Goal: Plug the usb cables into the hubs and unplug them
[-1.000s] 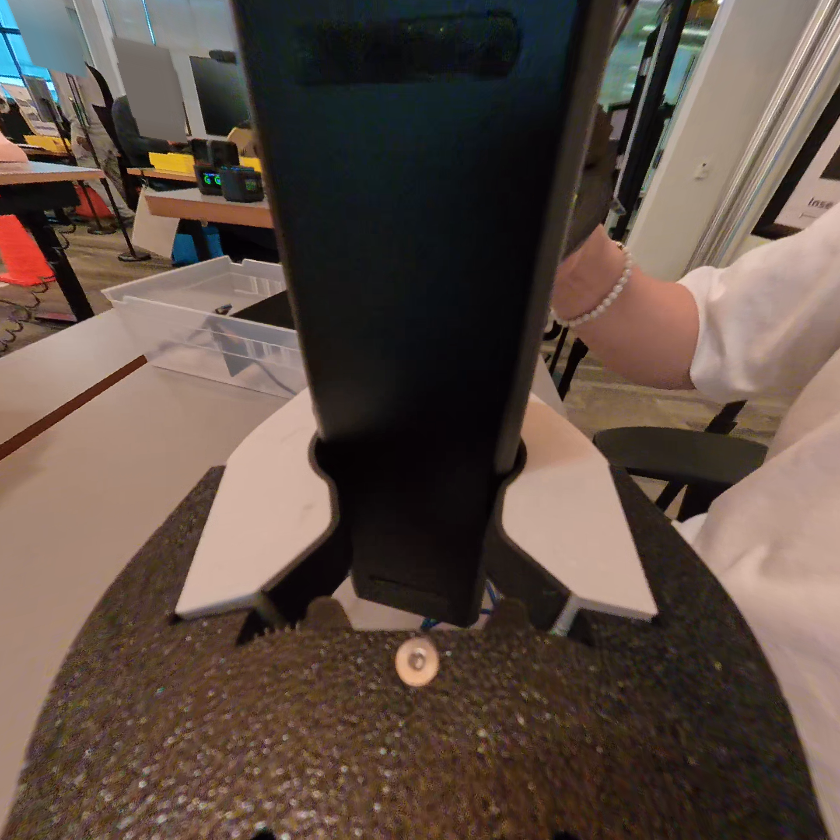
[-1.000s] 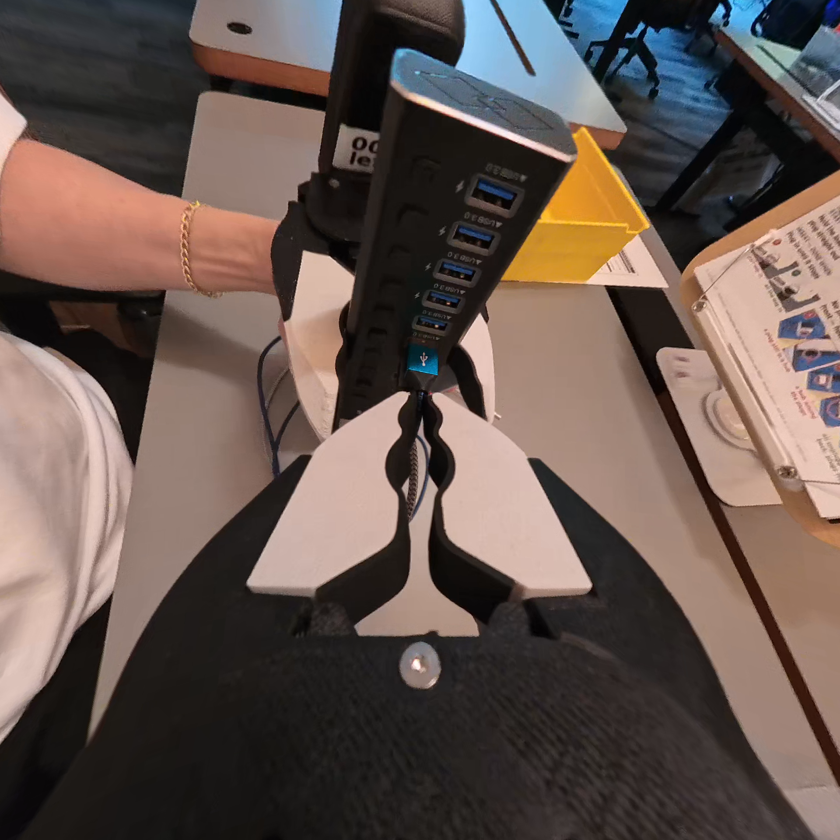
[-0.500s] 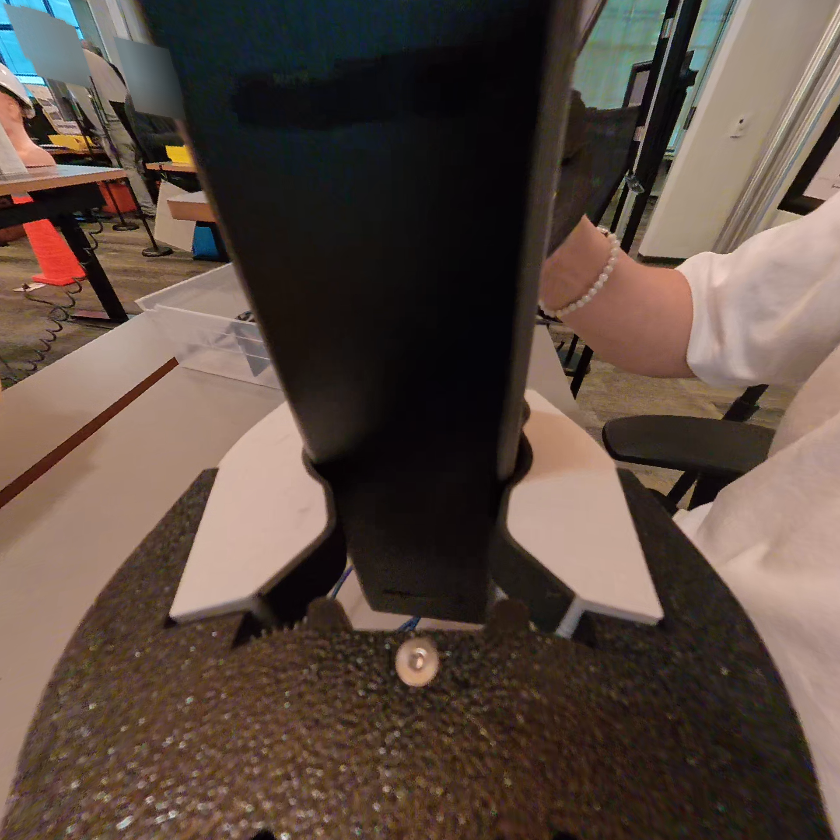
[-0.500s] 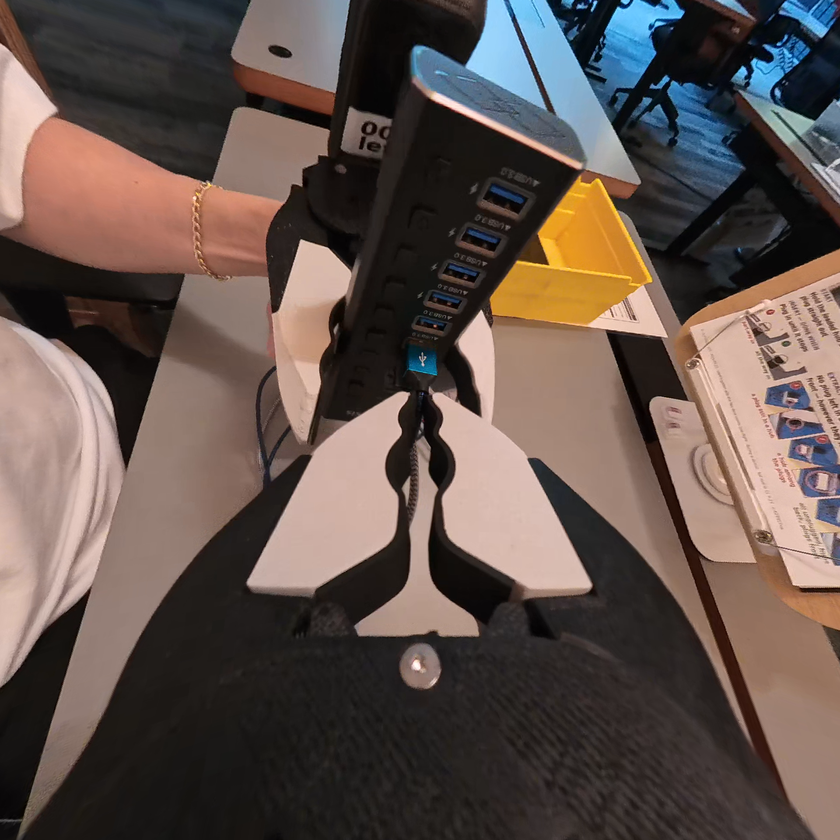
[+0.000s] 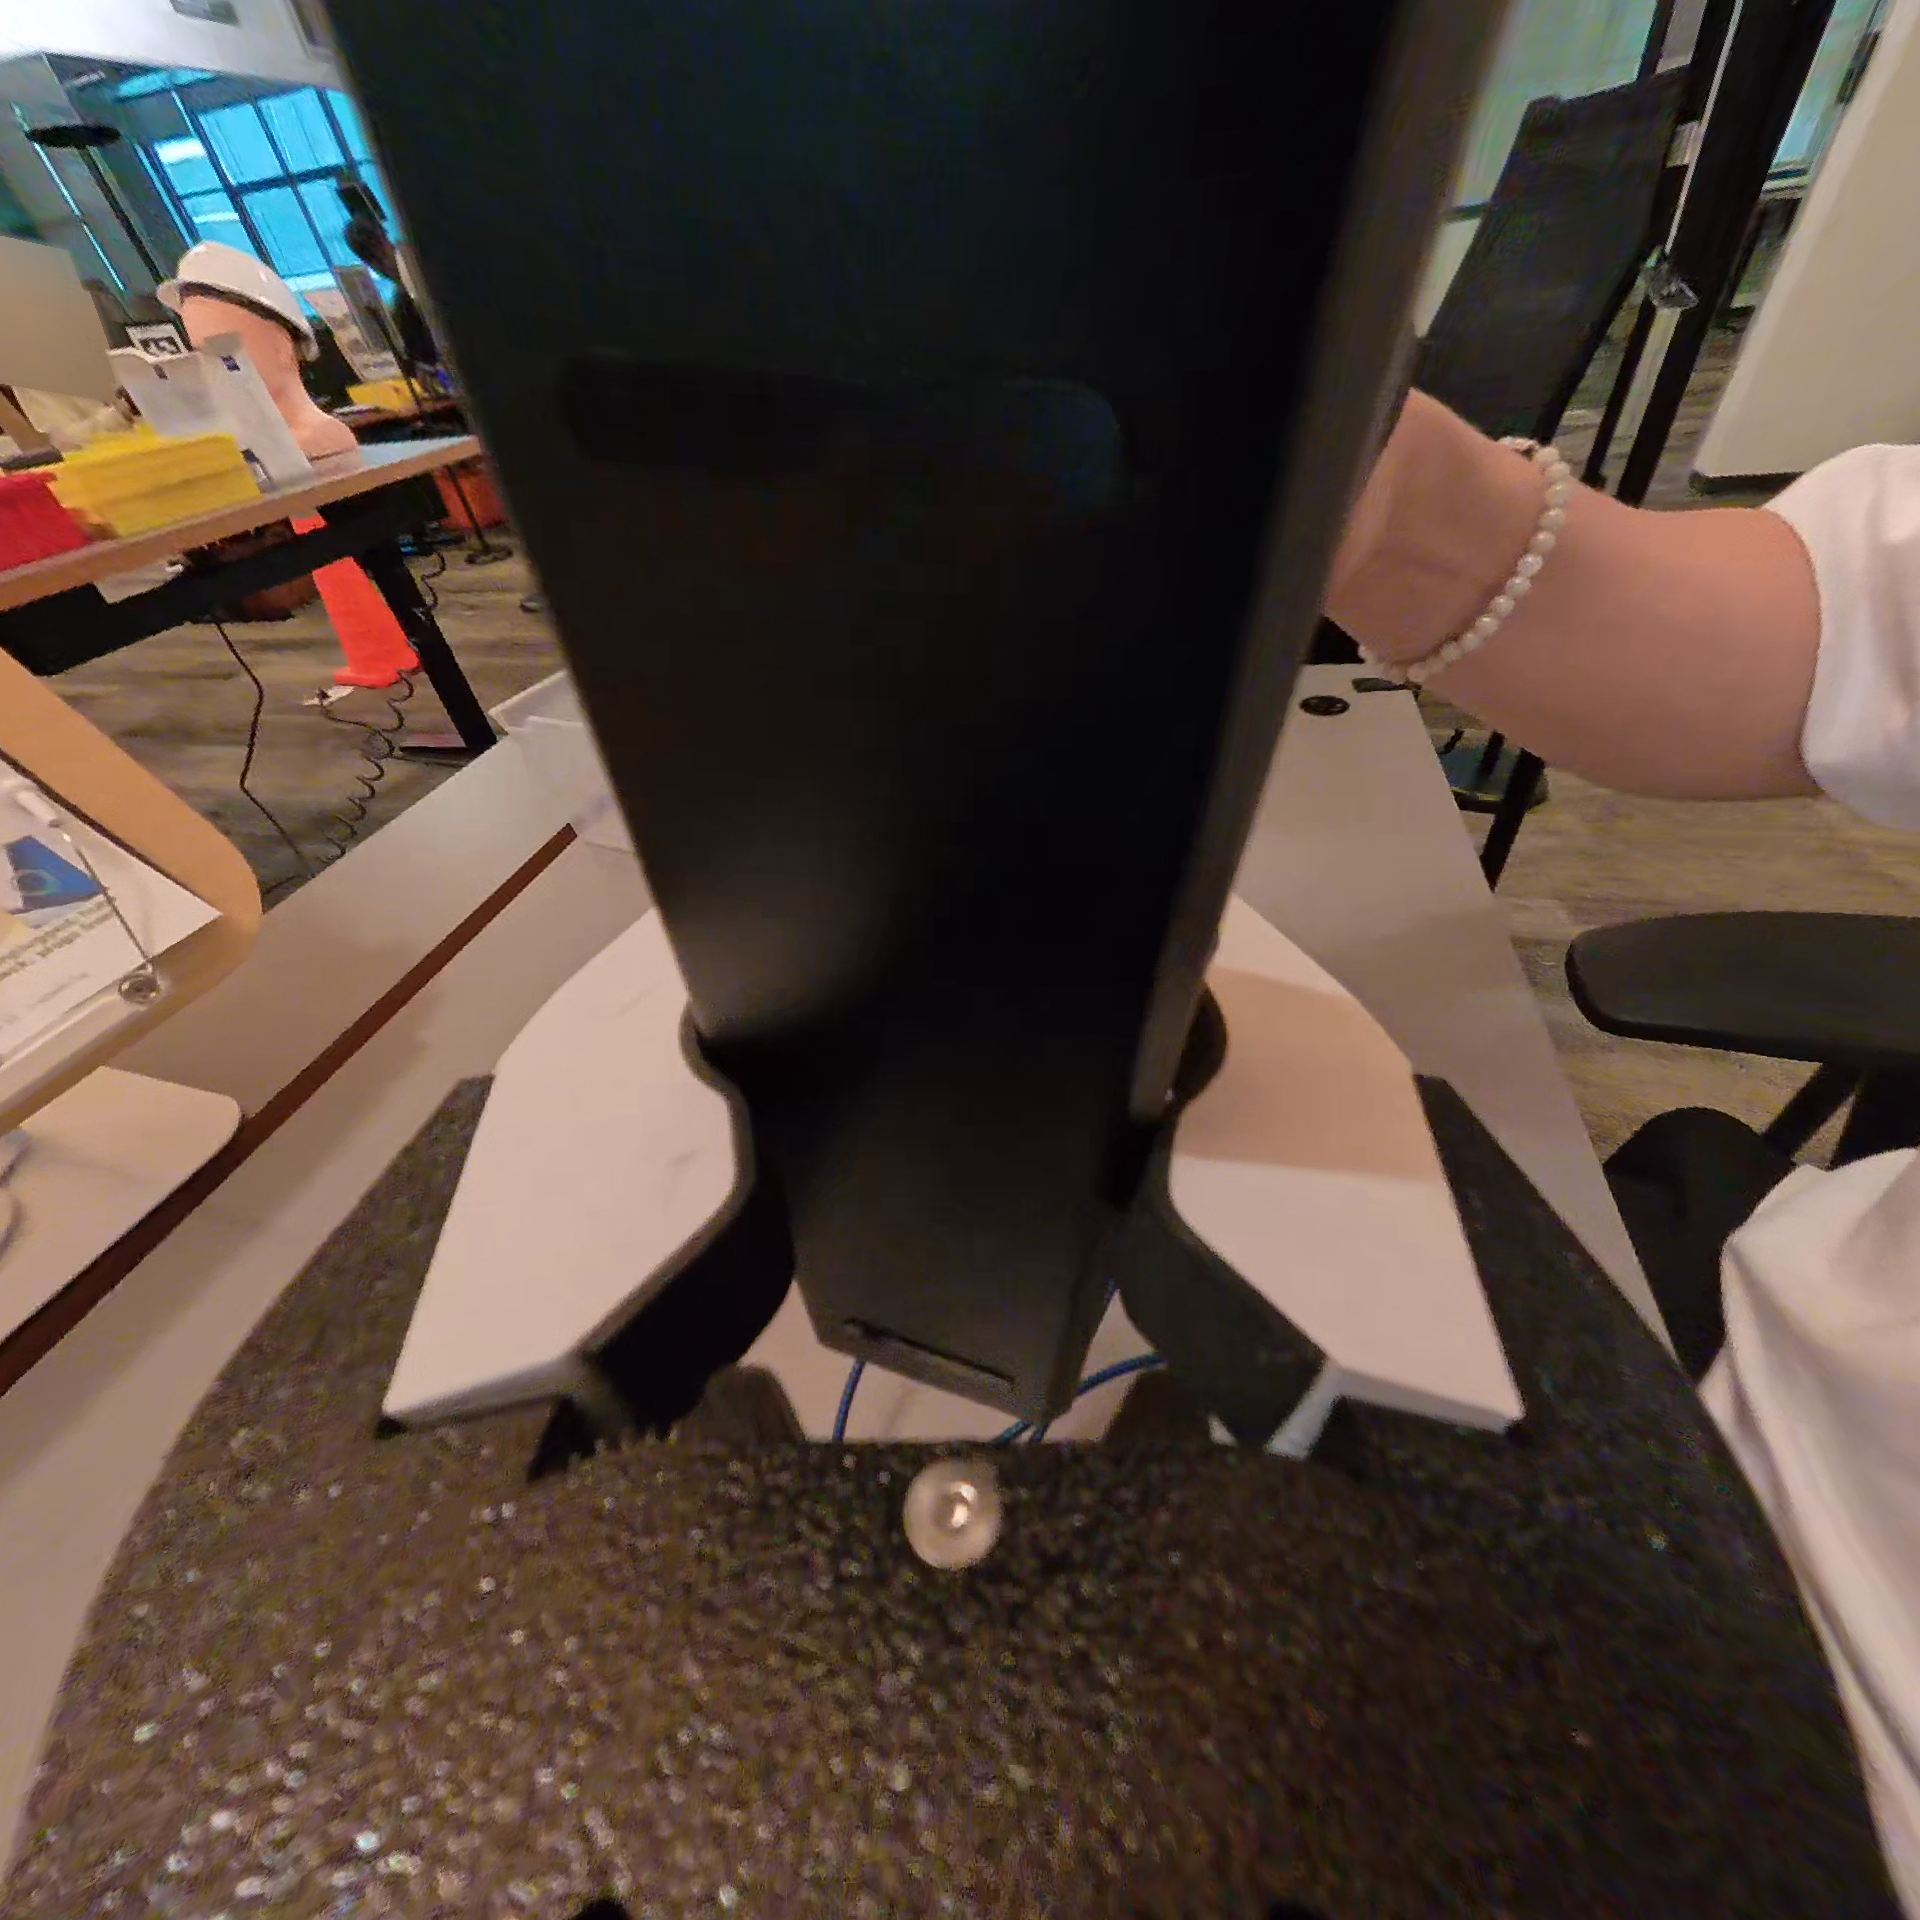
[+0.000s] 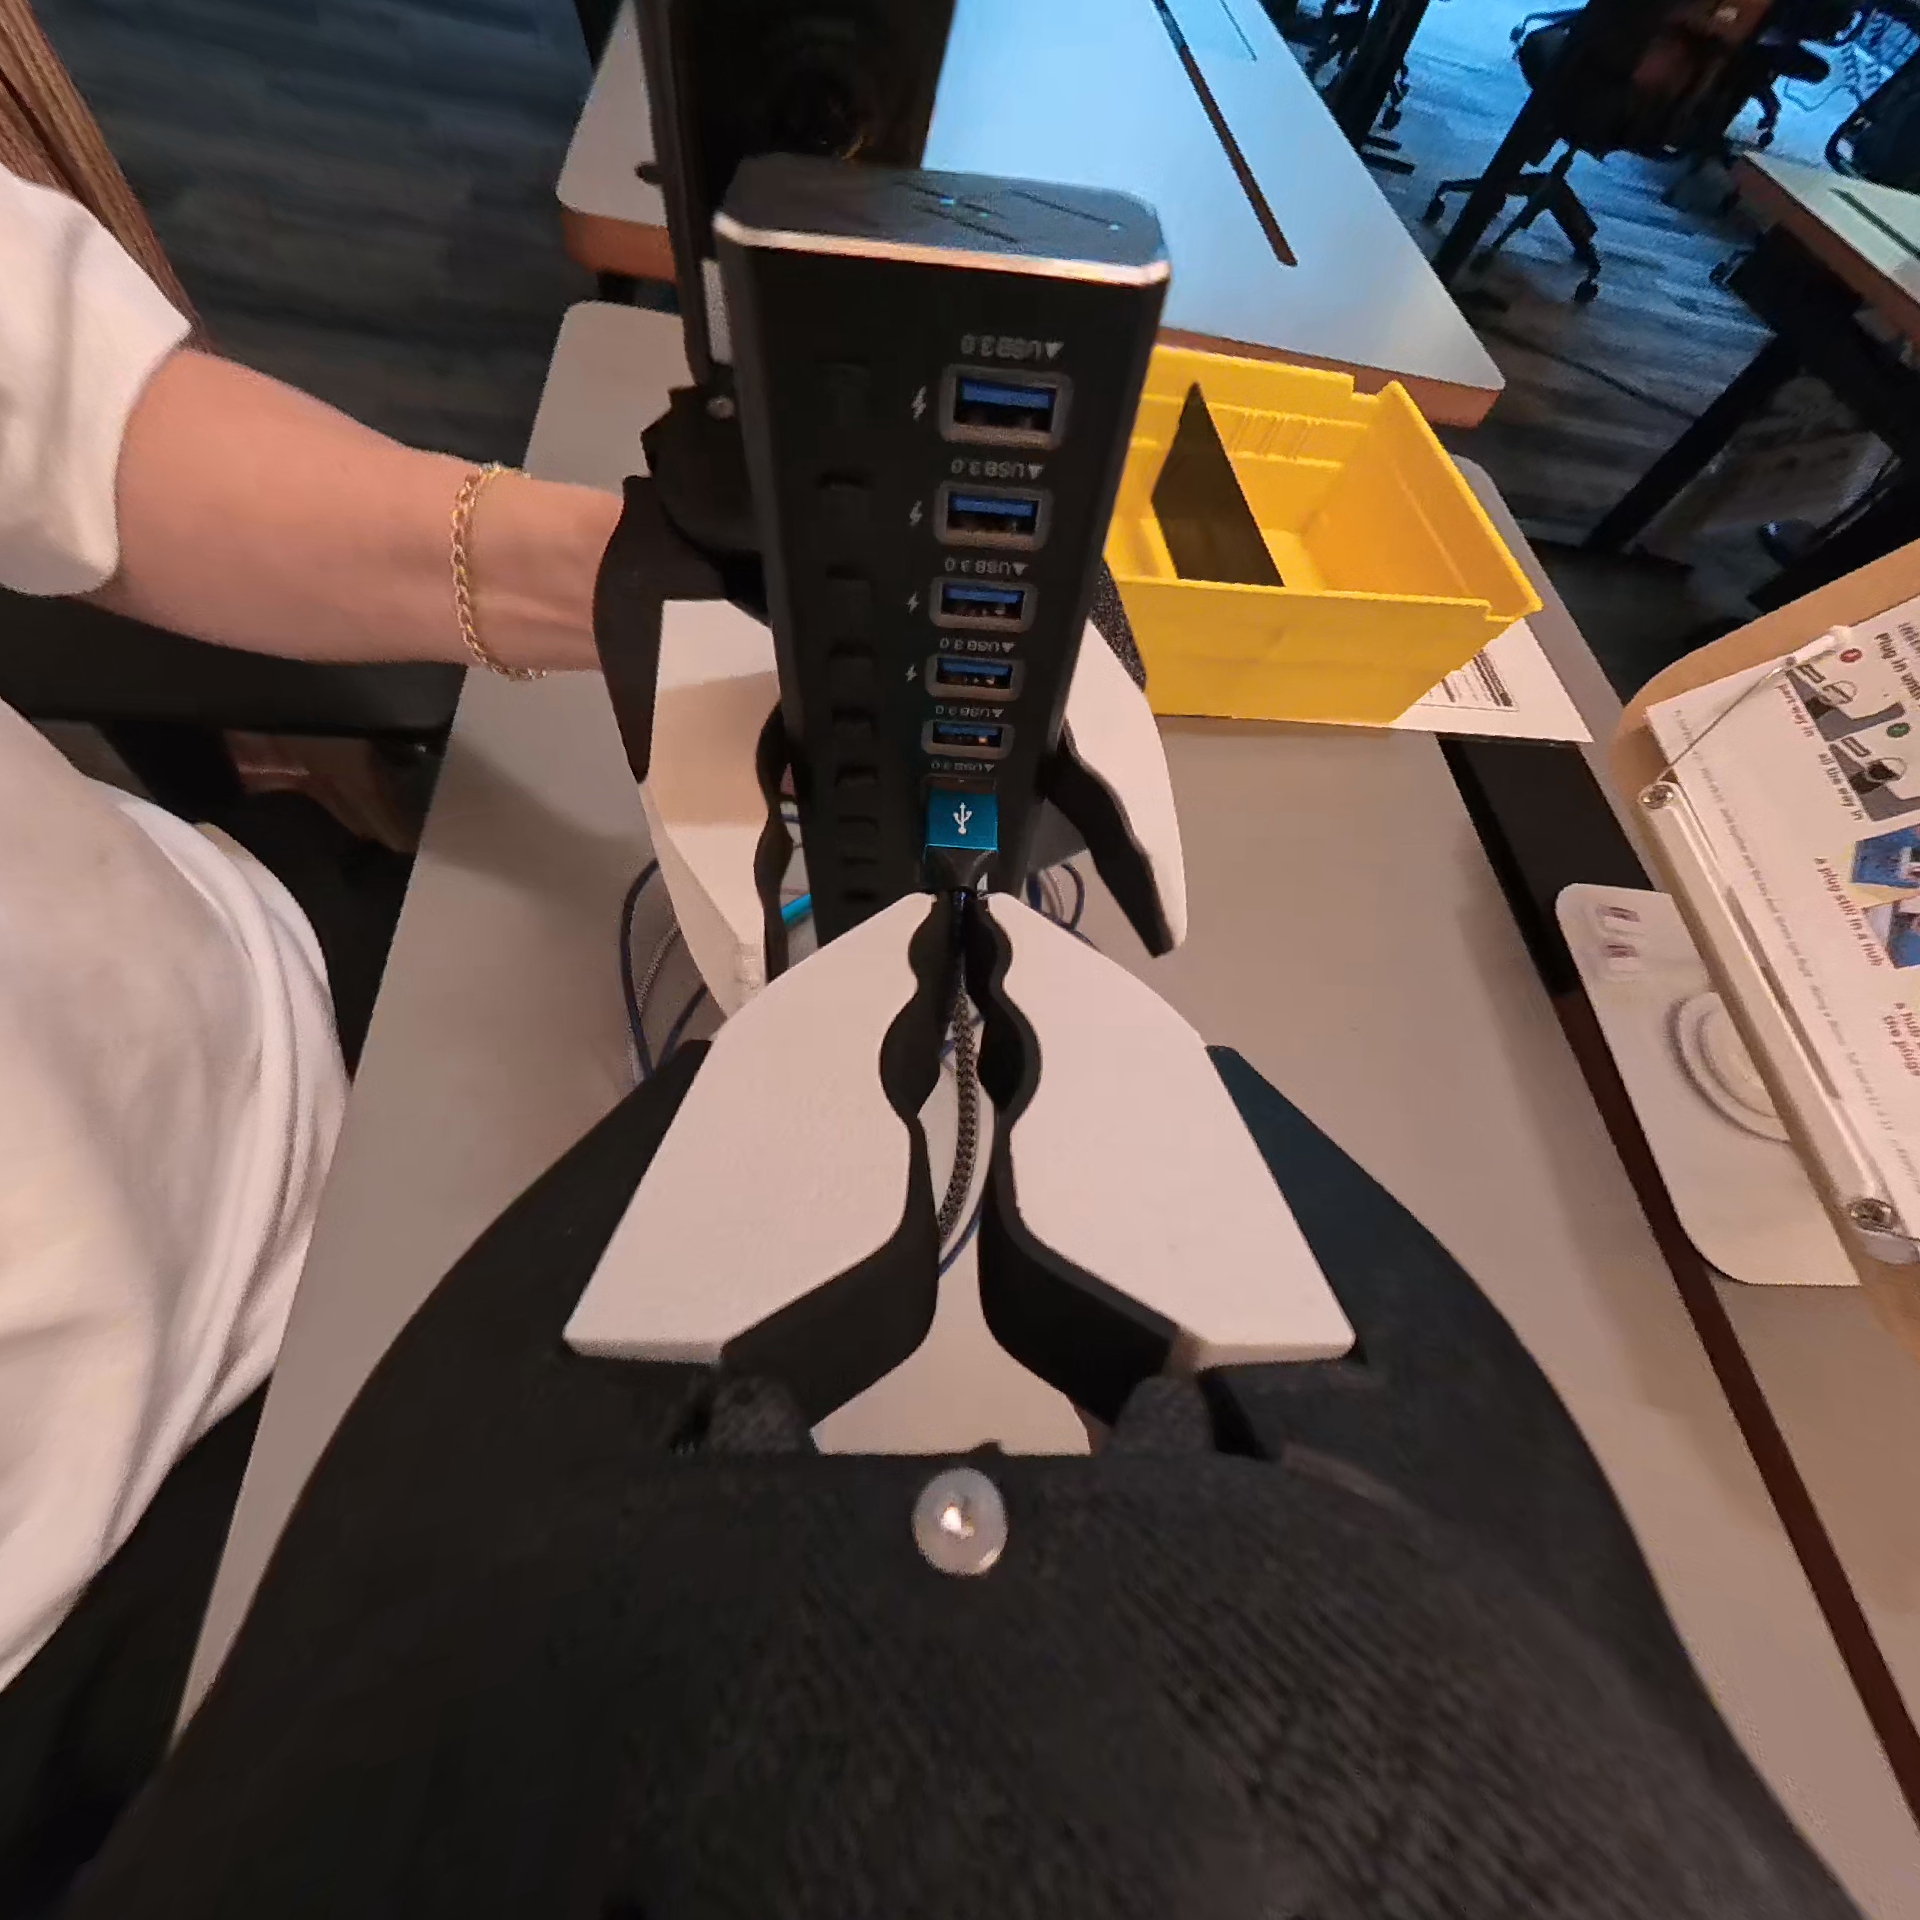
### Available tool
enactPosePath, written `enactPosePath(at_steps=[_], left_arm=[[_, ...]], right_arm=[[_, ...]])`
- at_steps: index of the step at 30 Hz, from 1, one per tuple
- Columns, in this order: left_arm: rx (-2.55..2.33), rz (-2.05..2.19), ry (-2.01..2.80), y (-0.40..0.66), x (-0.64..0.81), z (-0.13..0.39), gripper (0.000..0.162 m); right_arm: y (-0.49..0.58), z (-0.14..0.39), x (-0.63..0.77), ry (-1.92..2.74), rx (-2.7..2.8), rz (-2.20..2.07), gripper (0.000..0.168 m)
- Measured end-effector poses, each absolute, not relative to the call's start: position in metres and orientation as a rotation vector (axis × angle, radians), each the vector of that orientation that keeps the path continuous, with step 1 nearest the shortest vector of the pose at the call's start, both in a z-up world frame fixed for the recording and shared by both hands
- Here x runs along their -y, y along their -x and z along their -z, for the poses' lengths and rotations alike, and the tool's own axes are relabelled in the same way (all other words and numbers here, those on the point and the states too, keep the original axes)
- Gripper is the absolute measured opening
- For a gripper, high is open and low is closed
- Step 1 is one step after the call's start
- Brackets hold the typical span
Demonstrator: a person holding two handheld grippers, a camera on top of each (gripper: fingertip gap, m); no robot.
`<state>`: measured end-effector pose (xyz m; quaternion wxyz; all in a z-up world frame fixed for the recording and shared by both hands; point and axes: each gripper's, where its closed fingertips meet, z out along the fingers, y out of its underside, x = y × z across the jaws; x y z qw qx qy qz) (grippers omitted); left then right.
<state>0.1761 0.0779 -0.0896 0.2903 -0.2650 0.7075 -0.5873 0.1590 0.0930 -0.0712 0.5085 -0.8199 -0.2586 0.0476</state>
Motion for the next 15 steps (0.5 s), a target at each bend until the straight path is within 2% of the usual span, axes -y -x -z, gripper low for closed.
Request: enactPosePath(at_steps=[15], left_arm=[[-1.925, 1.581, 0.695, -0.173, -0.068, 0.114, 0.079]], right_arm=[[-0.161, 0.101, -0.079, 2.142, 0.659, 0.111, 0.004]])
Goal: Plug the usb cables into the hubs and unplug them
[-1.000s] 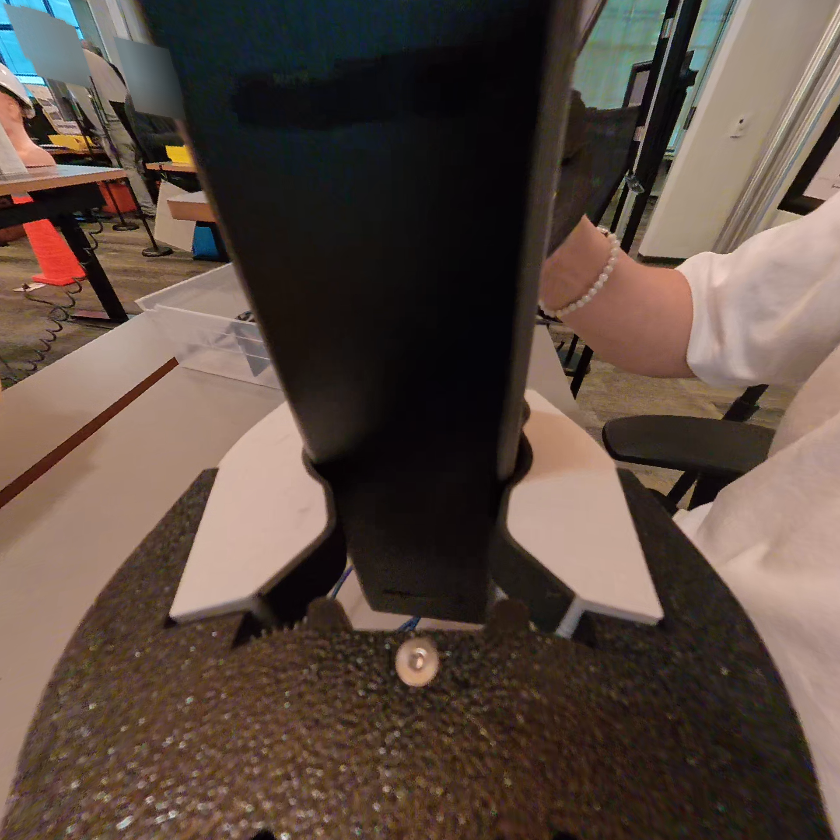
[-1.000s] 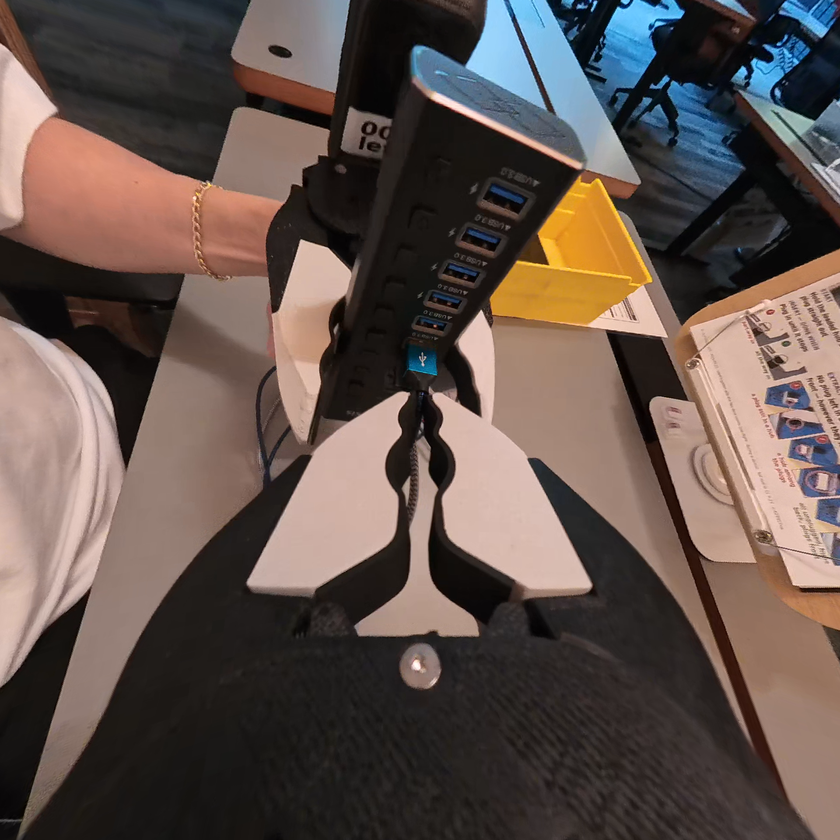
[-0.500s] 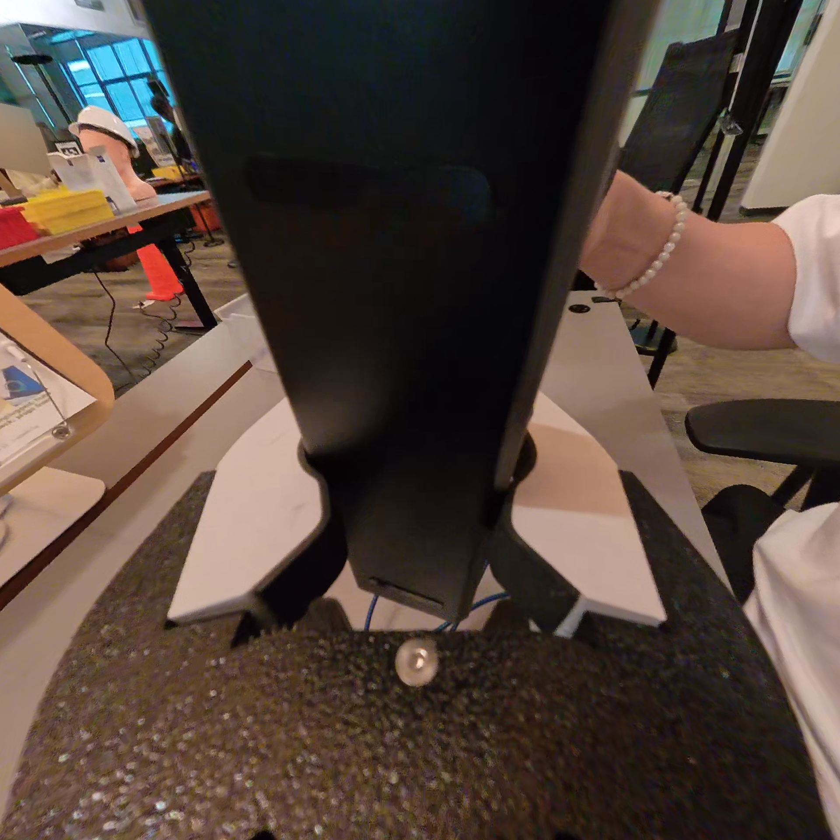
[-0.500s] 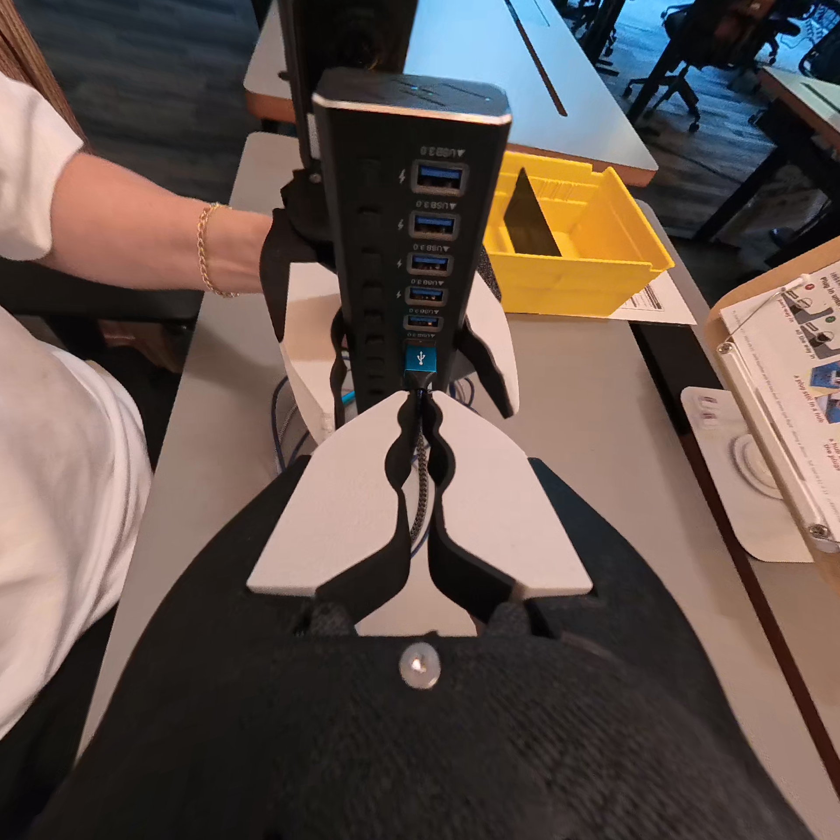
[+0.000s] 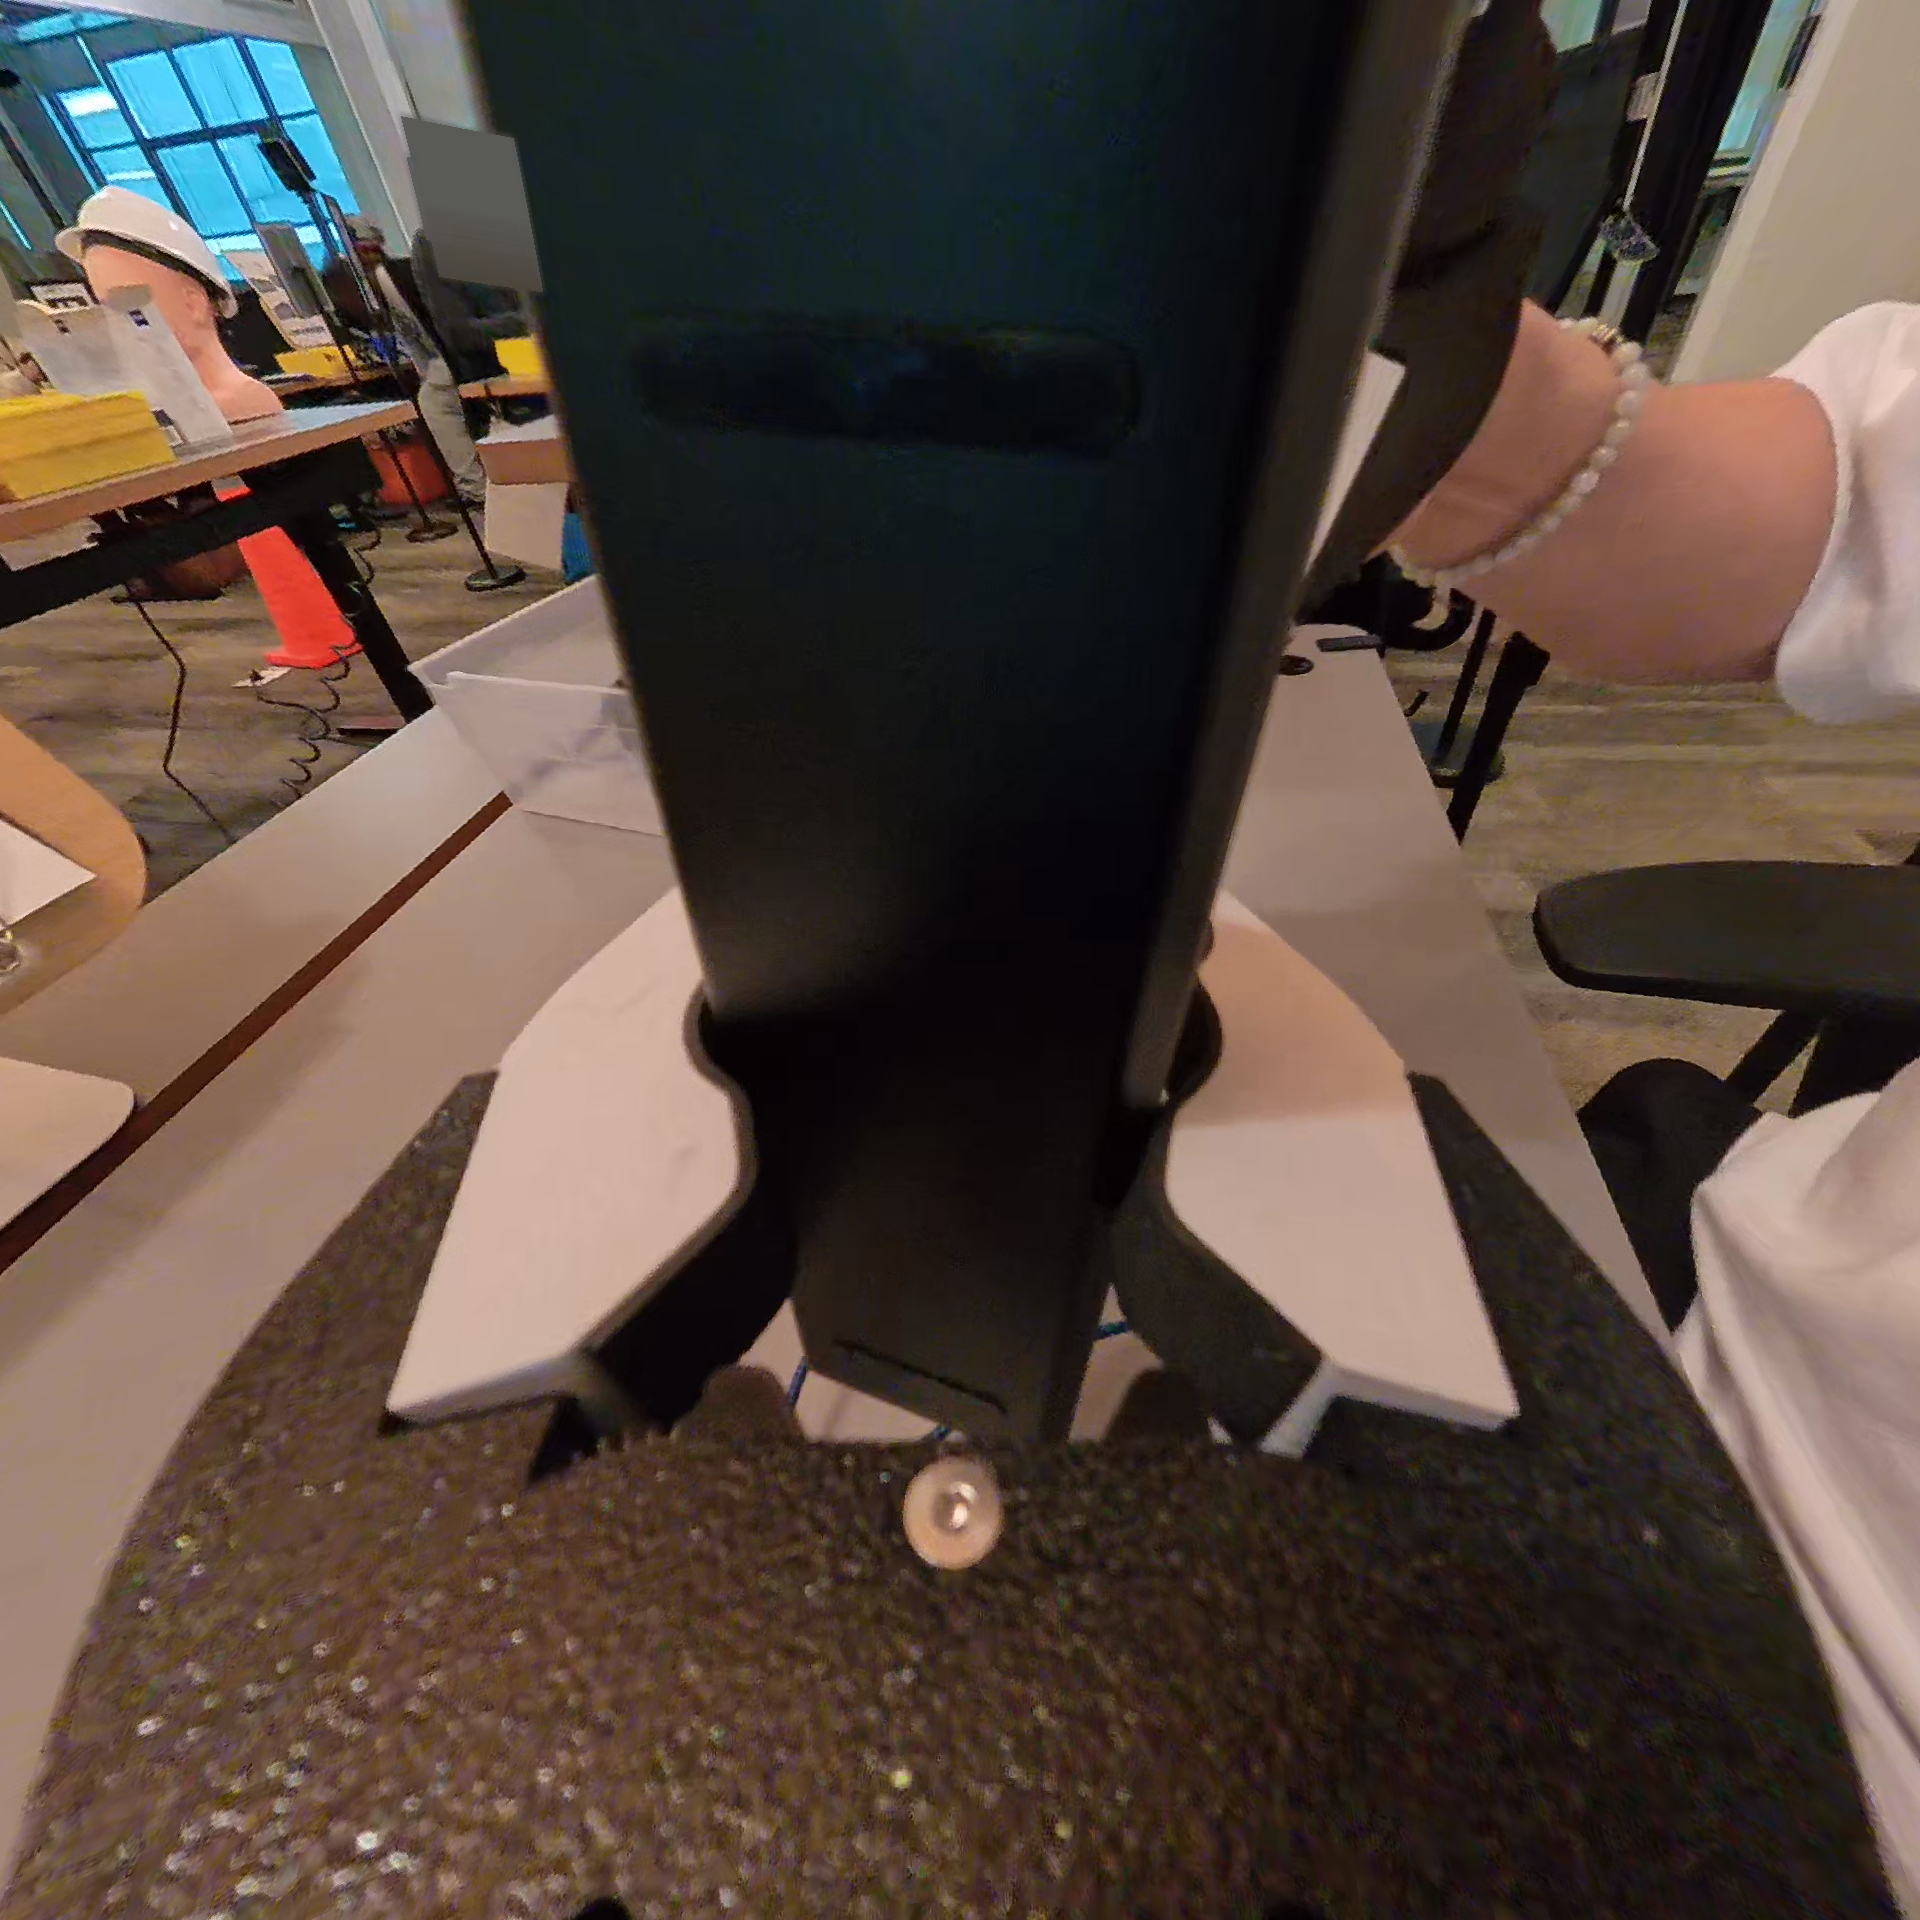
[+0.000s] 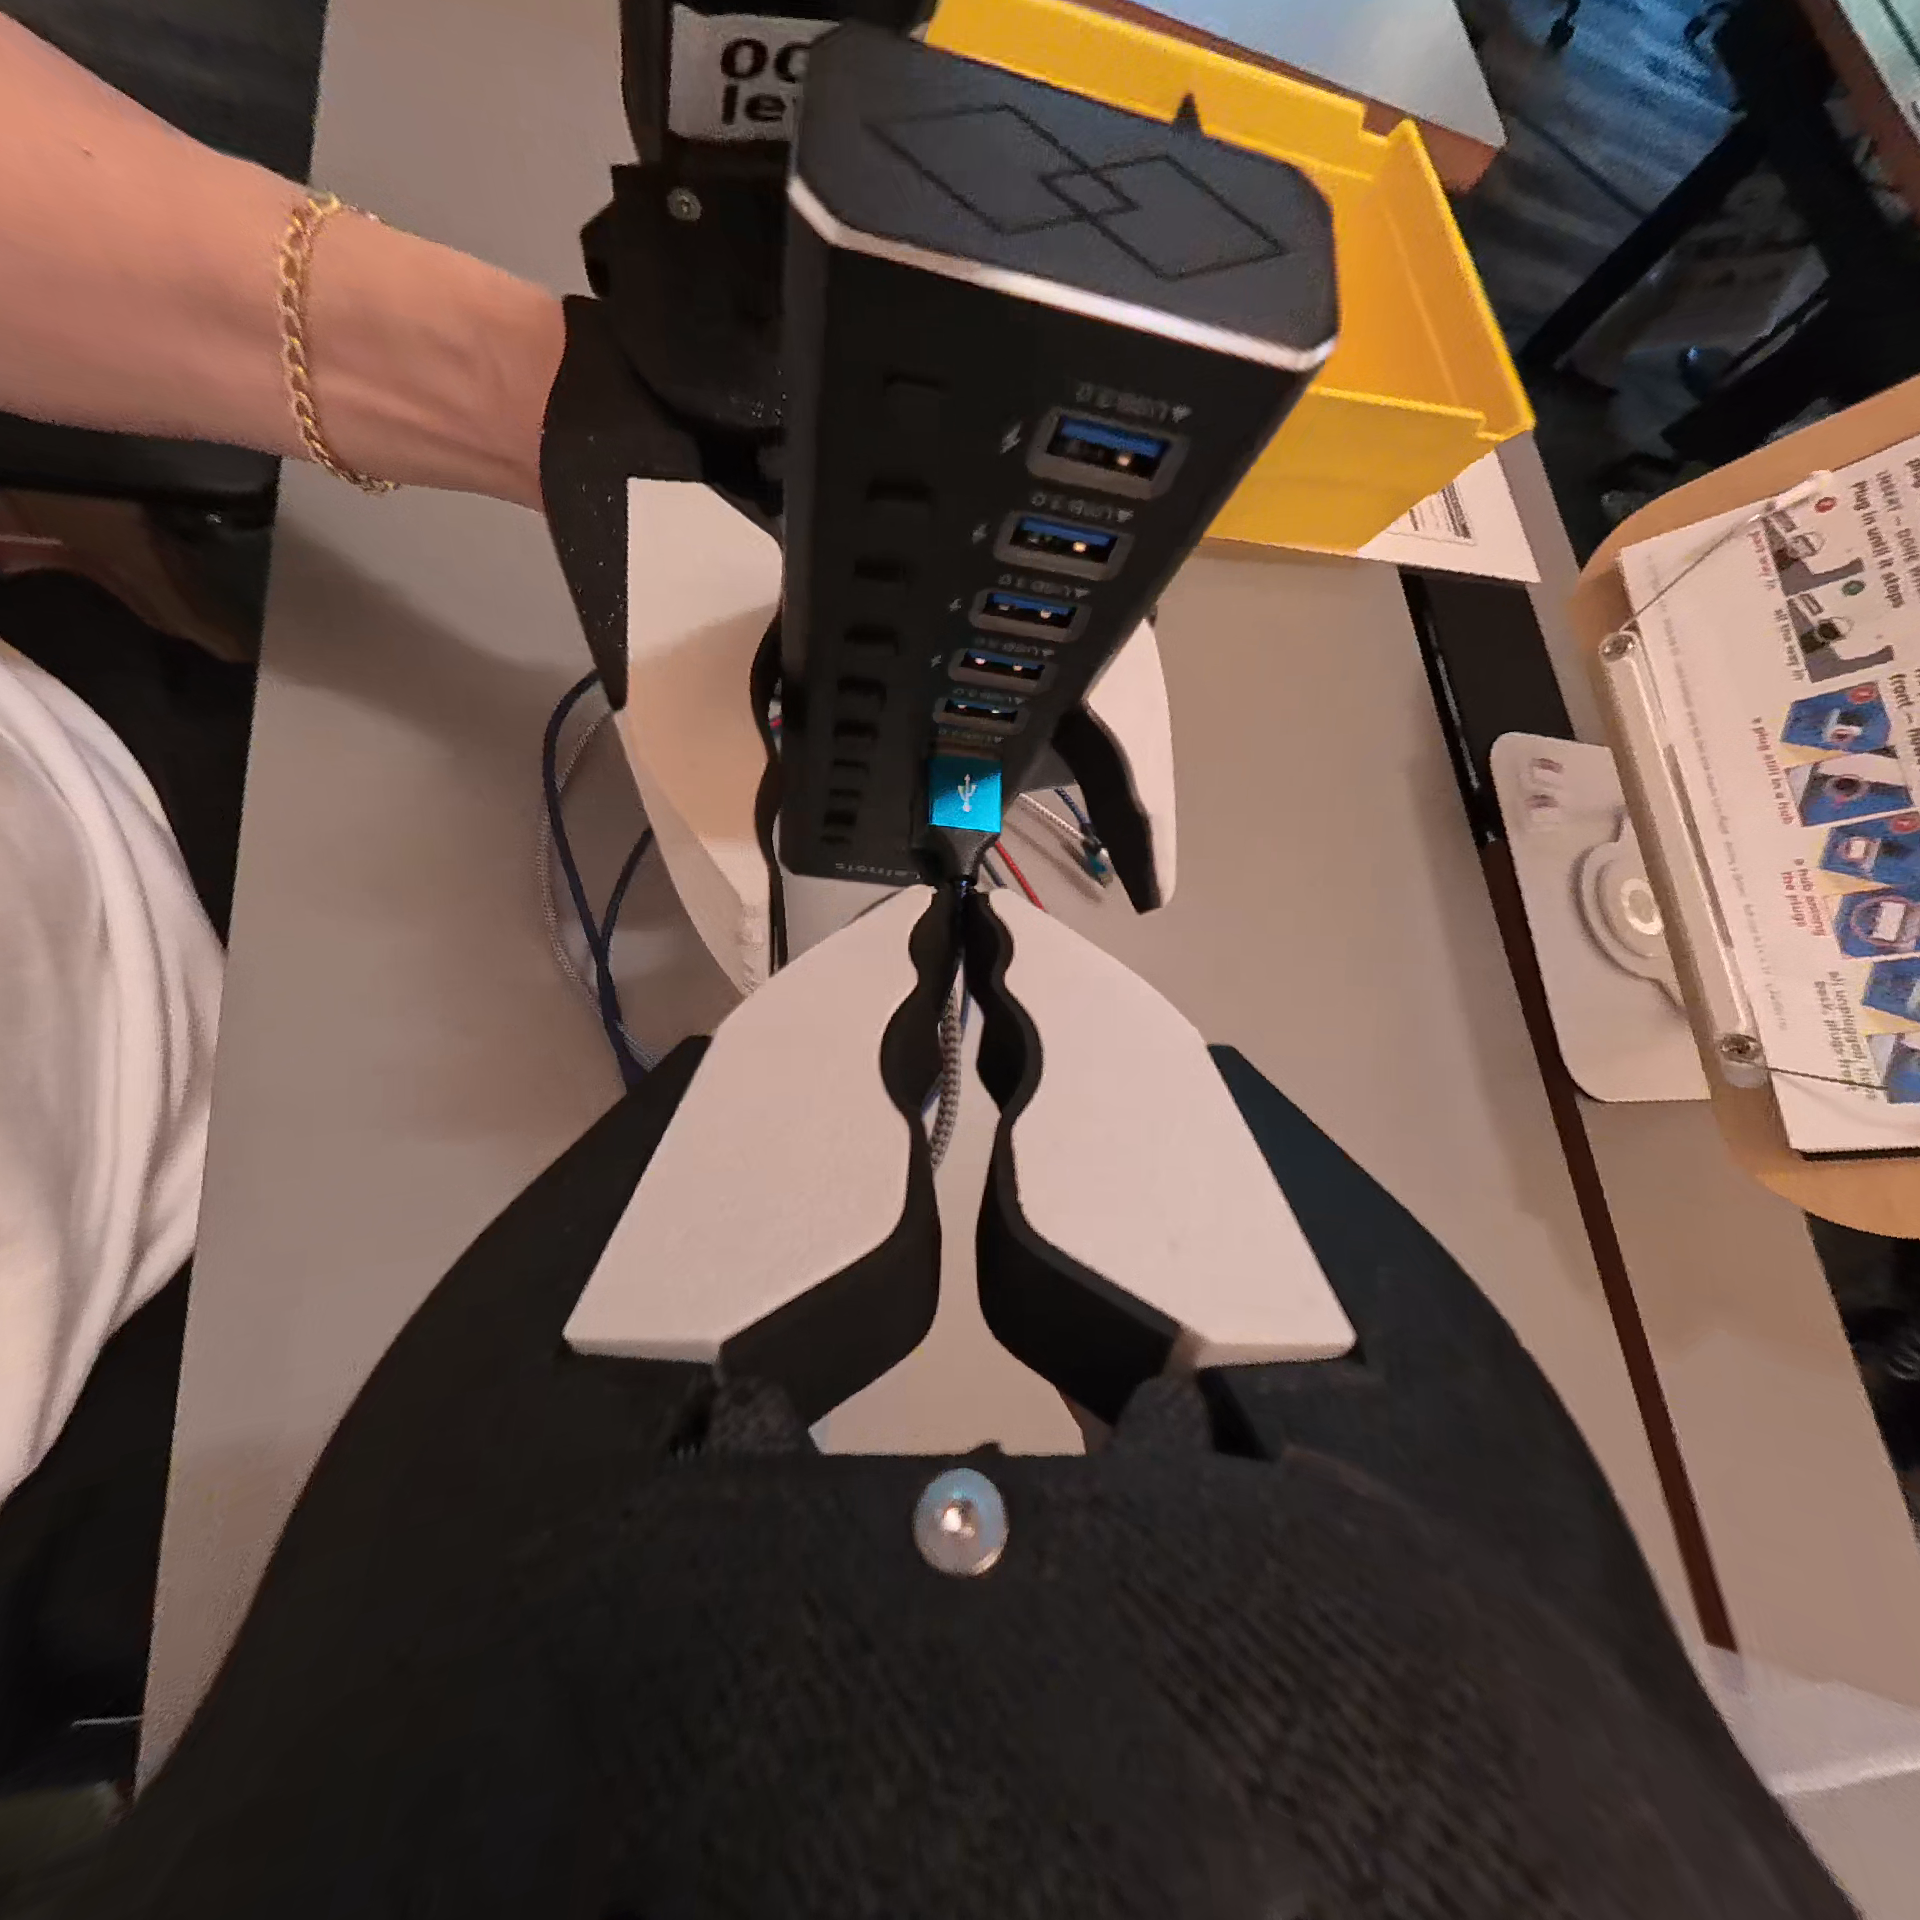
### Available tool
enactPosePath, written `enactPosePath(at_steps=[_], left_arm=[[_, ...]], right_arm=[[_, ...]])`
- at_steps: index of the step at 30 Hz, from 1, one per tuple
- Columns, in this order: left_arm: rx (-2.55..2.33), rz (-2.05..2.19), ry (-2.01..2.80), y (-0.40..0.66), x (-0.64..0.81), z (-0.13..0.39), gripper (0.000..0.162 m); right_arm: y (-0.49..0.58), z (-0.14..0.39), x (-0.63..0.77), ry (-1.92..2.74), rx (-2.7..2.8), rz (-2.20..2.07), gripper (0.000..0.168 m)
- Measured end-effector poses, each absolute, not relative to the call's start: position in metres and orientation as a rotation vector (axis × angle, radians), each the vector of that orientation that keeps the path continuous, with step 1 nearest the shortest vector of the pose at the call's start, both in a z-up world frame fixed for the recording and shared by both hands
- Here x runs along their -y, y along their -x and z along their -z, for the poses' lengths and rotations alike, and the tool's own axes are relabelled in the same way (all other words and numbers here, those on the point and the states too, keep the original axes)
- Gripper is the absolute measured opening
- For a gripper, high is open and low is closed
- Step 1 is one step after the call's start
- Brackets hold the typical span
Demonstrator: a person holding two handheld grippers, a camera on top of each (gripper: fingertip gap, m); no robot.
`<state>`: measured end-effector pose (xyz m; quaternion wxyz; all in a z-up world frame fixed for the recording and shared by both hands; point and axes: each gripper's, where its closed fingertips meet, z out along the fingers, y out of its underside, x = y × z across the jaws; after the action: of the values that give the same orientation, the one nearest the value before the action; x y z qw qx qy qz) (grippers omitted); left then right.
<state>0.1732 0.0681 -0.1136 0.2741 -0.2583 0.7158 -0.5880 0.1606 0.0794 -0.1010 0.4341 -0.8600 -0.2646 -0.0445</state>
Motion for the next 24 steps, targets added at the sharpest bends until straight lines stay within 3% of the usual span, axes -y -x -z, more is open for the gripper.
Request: enactPosePath(at_steps=[24], left_arm=[[-1.998, 1.562, 0.614, -0.157, -0.05, 0.118, 0.078]], right_arm=[[-0.146, 0.106, -0.058, 2.183, 0.715, -0.029, 0.004]])
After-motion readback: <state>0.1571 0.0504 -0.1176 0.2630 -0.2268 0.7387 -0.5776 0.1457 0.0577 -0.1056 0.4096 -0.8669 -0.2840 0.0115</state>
